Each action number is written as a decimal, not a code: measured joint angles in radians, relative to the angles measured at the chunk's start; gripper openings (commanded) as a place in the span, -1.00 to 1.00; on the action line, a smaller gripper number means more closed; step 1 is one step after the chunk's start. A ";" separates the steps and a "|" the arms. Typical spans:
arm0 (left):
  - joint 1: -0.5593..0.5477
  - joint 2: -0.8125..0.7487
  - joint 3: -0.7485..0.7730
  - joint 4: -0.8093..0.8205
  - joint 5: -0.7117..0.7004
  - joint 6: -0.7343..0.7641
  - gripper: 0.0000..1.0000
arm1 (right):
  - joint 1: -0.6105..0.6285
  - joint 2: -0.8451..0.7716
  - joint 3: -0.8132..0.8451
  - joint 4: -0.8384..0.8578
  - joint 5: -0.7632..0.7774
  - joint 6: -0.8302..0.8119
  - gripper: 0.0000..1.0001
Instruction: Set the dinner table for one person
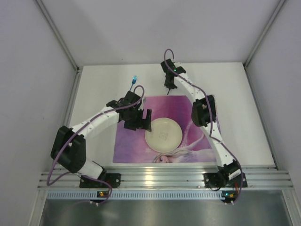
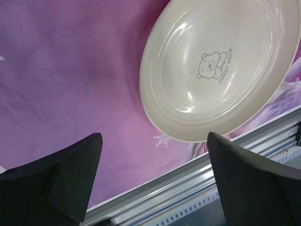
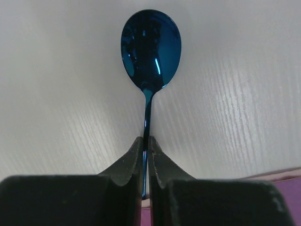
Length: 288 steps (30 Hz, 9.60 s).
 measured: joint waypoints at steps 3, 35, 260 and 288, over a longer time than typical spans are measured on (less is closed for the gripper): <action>0.005 0.000 0.000 -0.010 -0.010 -0.001 0.97 | -0.002 0.000 0.006 -0.028 0.016 -0.042 -0.99; 0.025 0.167 0.274 -0.048 -0.108 -0.001 0.97 | -0.138 -0.926 -0.918 0.374 -0.046 -0.272 -1.00; 0.495 0.080 -0.754 1.719 -0.400 0.374 0.97 | -0.089 -1.708 -2.392 1.328 0.210 -0.605 1.00; 0.495 0.080 -0.754 1.728 -0.397 0.374 0.98 | -0.421 -1.261 -2.403 2.036 -0.219 -0.745 1.00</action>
